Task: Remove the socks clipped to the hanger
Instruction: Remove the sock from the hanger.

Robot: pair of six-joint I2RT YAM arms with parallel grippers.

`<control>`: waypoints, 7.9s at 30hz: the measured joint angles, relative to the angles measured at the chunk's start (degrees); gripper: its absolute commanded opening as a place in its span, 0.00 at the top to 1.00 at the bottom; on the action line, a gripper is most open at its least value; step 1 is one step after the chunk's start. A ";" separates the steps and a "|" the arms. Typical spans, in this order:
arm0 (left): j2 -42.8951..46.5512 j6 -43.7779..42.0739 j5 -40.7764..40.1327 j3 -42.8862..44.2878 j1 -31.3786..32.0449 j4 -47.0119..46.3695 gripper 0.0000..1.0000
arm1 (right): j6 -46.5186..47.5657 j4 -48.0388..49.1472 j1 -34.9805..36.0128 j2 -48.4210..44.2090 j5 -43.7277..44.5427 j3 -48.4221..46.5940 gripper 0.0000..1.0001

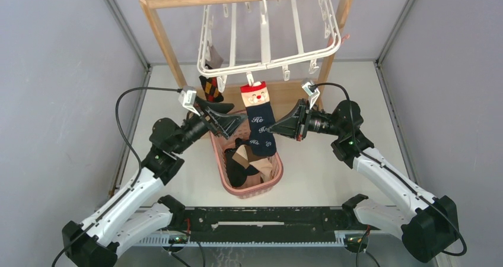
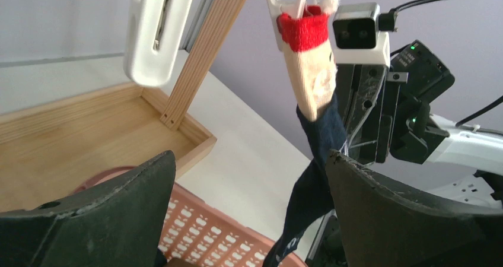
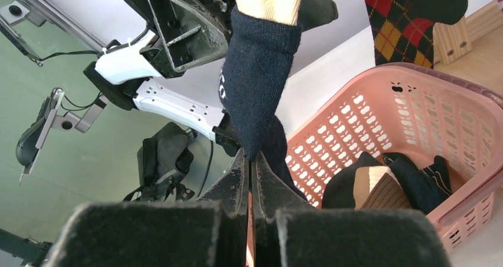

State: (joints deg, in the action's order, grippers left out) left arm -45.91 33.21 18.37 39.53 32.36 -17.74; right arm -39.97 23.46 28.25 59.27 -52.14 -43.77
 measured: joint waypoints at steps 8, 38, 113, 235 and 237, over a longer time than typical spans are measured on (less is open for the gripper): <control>-5.62 1.40 0.52 2.32 0.00 -5.70 0.00 | 0.17 -0.28 0.15 0.00 0.20 0.00 1.00; -16.50 5.92 1.07 10.93 -0.04 -20.76 0.01 | 1.62 -2.78 0.39 -0.70 0.59 0.00 1.00; -0.79 5.27 -0.52 -12.74 1.42 -21.22 0.15 | 0.17 1.64 5.18 2.84 4.07 0.98 1.00; 3.85 2.29 4.37 8.39 -7.10 30.27 0.97 | 32.00 -8.33 20.81 11.56 51.69 -25.11 0.45; 3.30 2.25 4.81 9.75 -7.69 30.91 0.97 | 31.91 -7.34 20.61 11.56 51.56 -24.63 0.45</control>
State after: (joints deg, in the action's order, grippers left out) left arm -42.61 35.46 23.18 49.28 24.67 13.17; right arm -8.05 16.12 48.86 70.83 -0.58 -68.40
